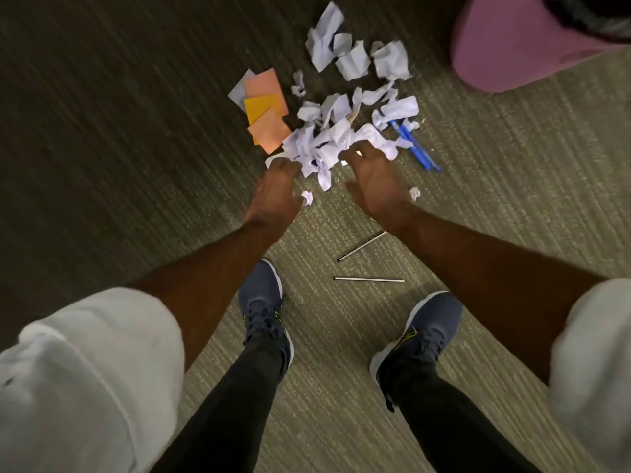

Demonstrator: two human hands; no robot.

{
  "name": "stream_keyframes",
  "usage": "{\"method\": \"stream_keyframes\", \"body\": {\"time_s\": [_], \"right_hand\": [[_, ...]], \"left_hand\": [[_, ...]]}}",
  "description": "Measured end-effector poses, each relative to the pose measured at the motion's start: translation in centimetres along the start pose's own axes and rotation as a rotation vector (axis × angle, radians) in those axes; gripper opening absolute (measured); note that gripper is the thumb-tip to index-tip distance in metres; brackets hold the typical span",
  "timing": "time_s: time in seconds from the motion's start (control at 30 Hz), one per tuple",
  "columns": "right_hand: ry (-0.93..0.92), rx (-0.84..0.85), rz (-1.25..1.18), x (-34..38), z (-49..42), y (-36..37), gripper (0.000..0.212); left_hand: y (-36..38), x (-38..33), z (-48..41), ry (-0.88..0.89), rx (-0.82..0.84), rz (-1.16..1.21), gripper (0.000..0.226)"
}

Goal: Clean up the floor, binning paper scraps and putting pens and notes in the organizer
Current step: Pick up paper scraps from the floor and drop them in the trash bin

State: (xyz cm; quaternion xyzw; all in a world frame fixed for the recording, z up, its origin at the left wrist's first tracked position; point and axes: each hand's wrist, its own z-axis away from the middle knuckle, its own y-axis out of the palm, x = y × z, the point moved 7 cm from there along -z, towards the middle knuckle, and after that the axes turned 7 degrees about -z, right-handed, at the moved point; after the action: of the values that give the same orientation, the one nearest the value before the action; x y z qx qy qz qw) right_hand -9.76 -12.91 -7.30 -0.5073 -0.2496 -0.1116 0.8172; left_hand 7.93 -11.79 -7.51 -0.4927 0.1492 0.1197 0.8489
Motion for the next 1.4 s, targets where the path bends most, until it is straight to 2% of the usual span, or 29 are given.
{"method": "stream_keyframes", "body": {"time_s": [0.23,0.43,0.63,0.77,0.9,1.0,1.2,1.33,1.4], "right_hand": [[-0.097,0.072,0.046,0.2,-3.4,6.3,0.063],[-0.048,0.103,0.166,-0.5,-5.5,9.4,0.068],[-0.01,0.107,0.158,-1.7,-6.9,11.7,0.074],[-0.03,0.066,0.168,-1.6,-7.8,11.6,0.069],[-0.062,-0.023,0.17,-1.1,-7.9,10.9,0.049],[-0.075,-0.021,0.144,-0.8,-8.0,11.1,0.043],[-0.048,-0.052,0.122,-0.4,-6.6,9.9,0.04],[-0.031,-0.056,0.068,0.5,-5.0,7.1,0.049],[-0.028,-0.071,0.065,1.1,-4.0,4.8,0.05]], "left_hand": [[4.3,3.3,-2.6,-0.023,-0.053,0.004,0.083],[7.4,4.0,-6.2,0.047,-0.038,-0.108,0.065],[8.9,4.7,-8.1,0.085,-0.079,-0.209,0.058],[8.6,5.0,-7.8,0.066,-0.096,-0.206,0.038],[8.0,6.0,-7.2,0.066,-0.131,-0.171,0.036],[7.6,6.7,-7.0,0.085,-0.148,-0.123,0.027],[5.1,6.4,-5.3,0.024,-0.228,-0.074,0.028],[2.8,4.9,-3.4,-0.017,-0.226,-0.048,0.025],[1.3,3.1,-2.6,0.016,-0.218,-0.065,0.023]]}}
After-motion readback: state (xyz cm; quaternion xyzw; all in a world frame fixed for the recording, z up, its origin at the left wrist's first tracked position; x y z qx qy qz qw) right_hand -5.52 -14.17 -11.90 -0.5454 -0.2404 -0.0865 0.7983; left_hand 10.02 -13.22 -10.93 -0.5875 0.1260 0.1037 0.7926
